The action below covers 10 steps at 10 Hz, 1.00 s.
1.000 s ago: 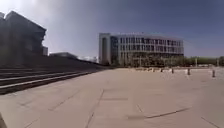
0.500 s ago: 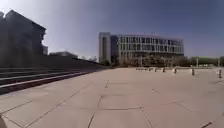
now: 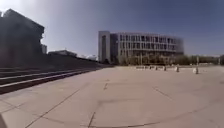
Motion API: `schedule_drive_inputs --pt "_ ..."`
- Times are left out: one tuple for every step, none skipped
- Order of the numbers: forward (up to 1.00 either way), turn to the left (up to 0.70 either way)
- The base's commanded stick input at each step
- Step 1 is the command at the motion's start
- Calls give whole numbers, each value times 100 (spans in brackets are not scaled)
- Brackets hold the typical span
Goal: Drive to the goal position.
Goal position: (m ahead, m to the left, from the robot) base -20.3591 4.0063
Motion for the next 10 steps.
schedule_drive_inputs --pt "0 -45" --pt "0 -45" --pt "0 -45" --pt "0 -45" --pt "0 -45" --pt "0 -45" --pt "0 -45" --pt "0 -45" --pt "0 -45" --pt "0 -45"
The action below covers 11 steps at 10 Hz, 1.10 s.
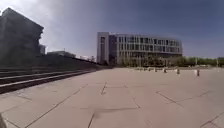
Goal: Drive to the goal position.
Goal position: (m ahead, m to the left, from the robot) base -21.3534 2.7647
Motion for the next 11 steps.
schedule_drive_inputs --pt "0 -45" --pt "0 -45" --pt "0 -45" --pt "0 -45" --pt "0 -45" --pt "0 -45" --pt "0 -45" --pt "0 -45" --pt "0 -45" --pt "0 -45" --pt "0 -45"
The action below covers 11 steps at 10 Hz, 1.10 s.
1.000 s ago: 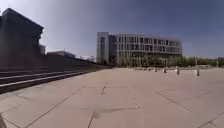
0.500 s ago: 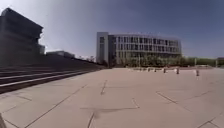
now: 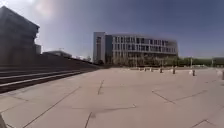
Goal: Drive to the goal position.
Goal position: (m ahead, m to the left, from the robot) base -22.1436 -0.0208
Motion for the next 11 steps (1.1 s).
schedule_drive_inputs --pt "0 -45" --pt "0 -45" --pt "0 -45" --pt "0 -45" --pt "0 -45" --pt "0 -45" --pt "0 -45" --pt "0 -45" --pt "0 -45" --pt "0 -45" --pt "0 -45"
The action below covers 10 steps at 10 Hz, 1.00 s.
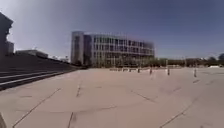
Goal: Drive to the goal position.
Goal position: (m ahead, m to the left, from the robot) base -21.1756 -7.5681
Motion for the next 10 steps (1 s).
schedule_drive_inputs --pt "0 -45" --pt "0 -45" --pt "0 -45" --pt "0 -45" --pt "0 -45" --pt "0 -45" --pt "0 -45" --pt "0 -45" --pt "0 -45" --pt "0 -45"
